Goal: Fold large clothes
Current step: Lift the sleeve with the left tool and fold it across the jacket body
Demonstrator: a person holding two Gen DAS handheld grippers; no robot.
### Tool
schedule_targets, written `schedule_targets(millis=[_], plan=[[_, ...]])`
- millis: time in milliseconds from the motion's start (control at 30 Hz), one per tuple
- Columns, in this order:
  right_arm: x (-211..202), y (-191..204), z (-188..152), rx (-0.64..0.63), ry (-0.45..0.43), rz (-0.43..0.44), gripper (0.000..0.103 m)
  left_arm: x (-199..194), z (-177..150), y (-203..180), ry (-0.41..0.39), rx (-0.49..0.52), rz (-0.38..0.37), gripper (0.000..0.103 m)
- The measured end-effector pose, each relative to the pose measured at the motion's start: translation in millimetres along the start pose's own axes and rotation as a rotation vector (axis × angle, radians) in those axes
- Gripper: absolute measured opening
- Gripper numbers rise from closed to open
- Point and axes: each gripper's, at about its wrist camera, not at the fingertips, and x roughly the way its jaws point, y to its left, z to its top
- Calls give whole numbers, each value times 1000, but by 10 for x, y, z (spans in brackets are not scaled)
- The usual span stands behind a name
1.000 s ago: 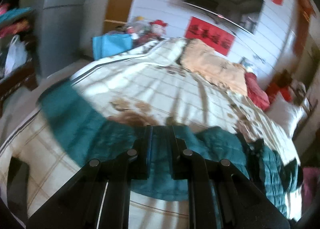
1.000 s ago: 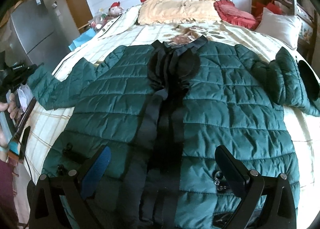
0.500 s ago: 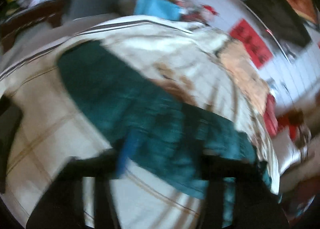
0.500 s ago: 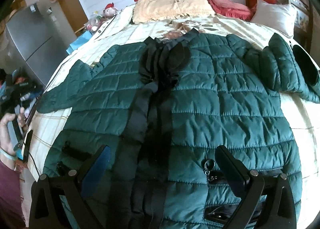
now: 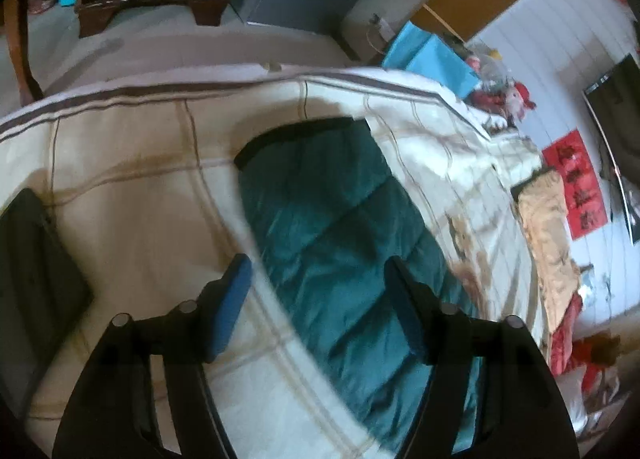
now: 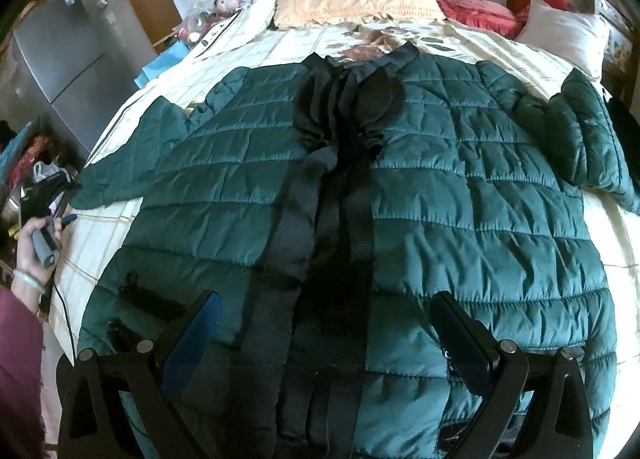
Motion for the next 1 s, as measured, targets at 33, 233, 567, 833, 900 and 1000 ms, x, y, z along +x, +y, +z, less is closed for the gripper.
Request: schedule_targets(millis=[33, 233, 567, 833, 900, 1000], plan=[[-1, 0, 4, 0, 1, -3, 103, 21, 20, -20, -9, -4, 5, 71], [33, -1, 25, 3, 13, -14, 103, 126, 113, -65, -8, 56, -20, 44], [-7, 53, 13, -16, 4, 2, 103, -297, 10, -240, -28, 150, -173, 11], [-76, 40, -10, -3, -12, 29, 103, -924, -274, -790, -31, 272, -361, 10], [-115, 43, -16, -8, -22, 31, 103, -1066, -391, -973, -32, 311, -395, 10], [-172, 15, -21, -7, -38, 30, 103, -1253, -608, -1253, -36, 385, -419, 10]])
